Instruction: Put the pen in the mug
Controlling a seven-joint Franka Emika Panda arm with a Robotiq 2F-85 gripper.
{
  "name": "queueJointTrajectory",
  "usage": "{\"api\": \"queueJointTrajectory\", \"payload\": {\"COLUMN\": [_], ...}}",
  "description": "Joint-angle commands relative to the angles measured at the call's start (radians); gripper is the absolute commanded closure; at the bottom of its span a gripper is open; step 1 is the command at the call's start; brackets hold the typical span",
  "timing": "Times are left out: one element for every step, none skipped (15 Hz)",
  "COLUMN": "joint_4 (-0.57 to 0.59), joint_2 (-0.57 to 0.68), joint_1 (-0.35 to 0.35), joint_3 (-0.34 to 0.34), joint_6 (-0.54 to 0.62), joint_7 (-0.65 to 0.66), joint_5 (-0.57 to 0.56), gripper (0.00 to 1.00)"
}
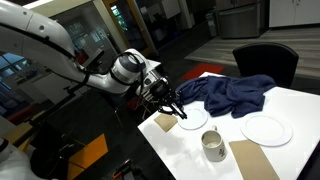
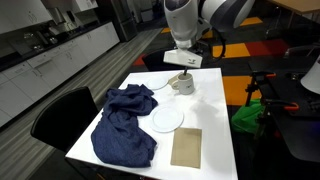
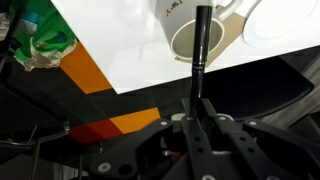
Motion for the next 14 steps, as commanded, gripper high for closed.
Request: {"api": "queueJointTrajectory", "payload": {"joint_4": [0.081, 0.101, 0.124, 0.15, 0.171, 0.182, 0.185, 0.172, 0.16, 0.148, 0.143, 0.149, 0.153, 0.157], "joint_2": [0.02, 0.021, 0.03, 0.039, 0.051, 0.066, 0.078, 0.092, 0.107, 0.127, 0.149, 0.164, 0.187, 0.208], "joint_1": [0.054, 0.067, 0.089, 0.112, 0.131, 0.142, 0.151, 0.15, 0.148, 0.142, 0.142, 0.013, 0.001, -0.024], "joint_3": [-0.05, -0.066, -0.093, -0.12, -0.146, -0.16, -0.171, -0.165, -0.159, -0.146, -0.141, 0.002, 0.023, 0.058], "joint_6": [-0.167, -0.217, -0.264, -0.306, -0.336, -0.354, -0.36, -0.352, -0.343, -0.33, -0.321, -0.348, -0.355, -0.364], "joint_7": [0.067, 0.06, 0.055, 0.05, 0.045, 0.043, 0.042, 0.042, 0.042, 0.042, 0.04, 0.04, 0.033, 0.029], "joint_5": [-0.079, -0.097, -0.116, -0.137, -0.162, -0.187, -0.203, -0.215, -0.222, -0.226, -0.232, -0.256, -0.265, -0.28], "gripper": [0.97, 0.97, 0.97, 0.97, 0.97, 0.97, 0.97, 0.97, 0.97, 0.97, 0.97, 0.97, 0.97, 0.97]}}
